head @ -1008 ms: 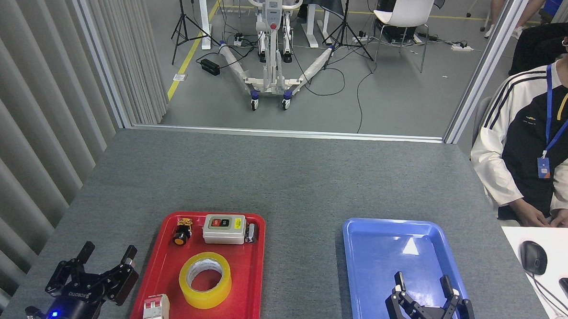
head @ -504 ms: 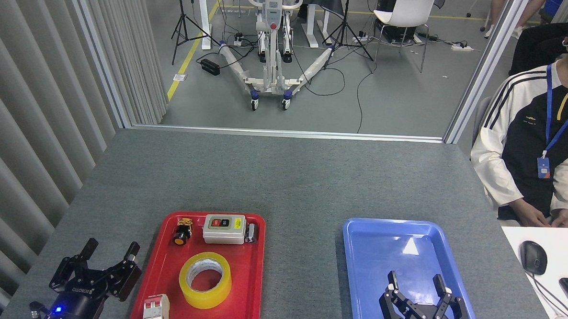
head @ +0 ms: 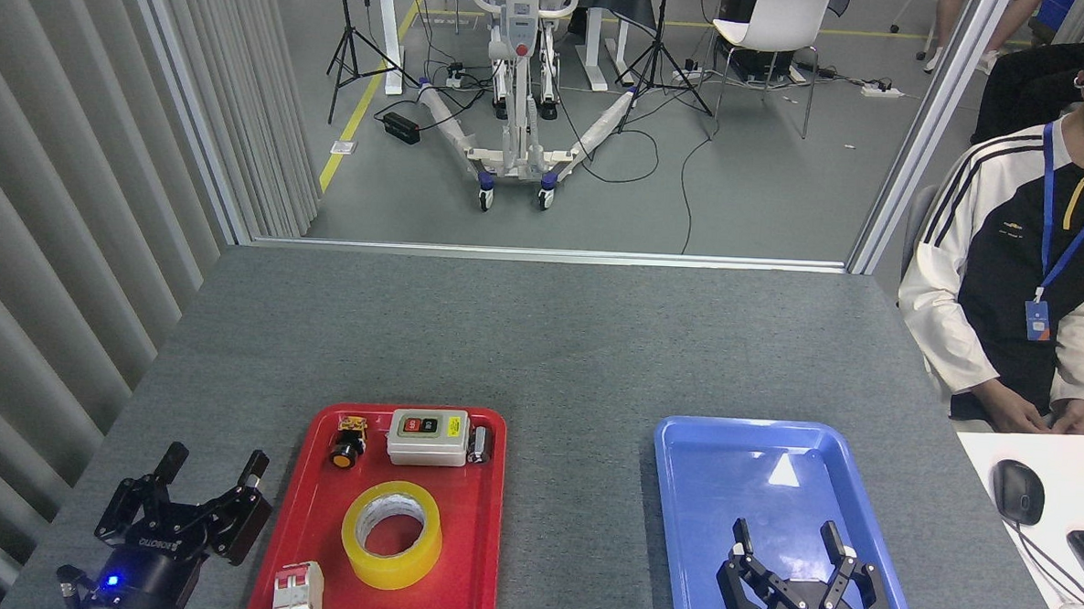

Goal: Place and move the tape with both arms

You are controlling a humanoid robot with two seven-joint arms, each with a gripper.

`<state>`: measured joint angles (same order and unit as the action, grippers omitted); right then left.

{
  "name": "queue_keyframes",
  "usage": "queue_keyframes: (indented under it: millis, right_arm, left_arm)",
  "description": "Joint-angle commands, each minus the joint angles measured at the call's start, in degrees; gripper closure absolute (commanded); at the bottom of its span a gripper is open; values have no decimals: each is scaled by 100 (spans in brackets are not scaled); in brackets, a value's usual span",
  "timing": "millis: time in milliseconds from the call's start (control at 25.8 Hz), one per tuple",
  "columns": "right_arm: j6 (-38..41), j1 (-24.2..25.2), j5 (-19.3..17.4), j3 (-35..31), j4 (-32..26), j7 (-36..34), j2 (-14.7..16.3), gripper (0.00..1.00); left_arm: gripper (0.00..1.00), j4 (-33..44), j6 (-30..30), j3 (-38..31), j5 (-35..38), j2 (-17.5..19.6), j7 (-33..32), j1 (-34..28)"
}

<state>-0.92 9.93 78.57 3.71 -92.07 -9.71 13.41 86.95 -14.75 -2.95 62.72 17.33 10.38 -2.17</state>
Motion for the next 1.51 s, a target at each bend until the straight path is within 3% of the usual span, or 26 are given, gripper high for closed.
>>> queue_keyframes:
  millis: [0,78,271,388,581,775,1047,1318,1473]
  right_arm:
    - [13,26,71,7,-22,-4,-5,0]
    - [4,35,71,7,-40,-4,-5,0]
    - [40,-35,71,-10,-57,-4,-14,0]
    - [40,-44,71,-10,-154,-4,-23,0]
    - [145,-44,71,-10,-171,-39,21,0]
    - [180,-26,71,-45,-215,-48,21,0]
    - [127,0,159,-37,-215,-4,-14,0]
    - [-13,9,247,-1,-189,5,39,0]
    - [-13,9,229,34,-215,5,30,0]
  left_arm:
    - [0,32,7,470,-14,191,-731,393]
    - [0,59,-2,611,-5,315,-1838,657]
    - [0,41,-2,734,3,95,-5002,1307]
    - [0,-179,7,752,65,7,-6109,1527]
    - [0,-293,-11,963,74,-336,-6233,1852]
    - [0,-759,-2,1059,144,-406,-6286,1940]
    - [1,-1137,7,1051,1506,-784,-6303,2028]
    - [16,-1541,-64,1059,1524,-758,-6602,2415]
    - [16,-1646,-55,1068,1462,-723,-6690,2529]
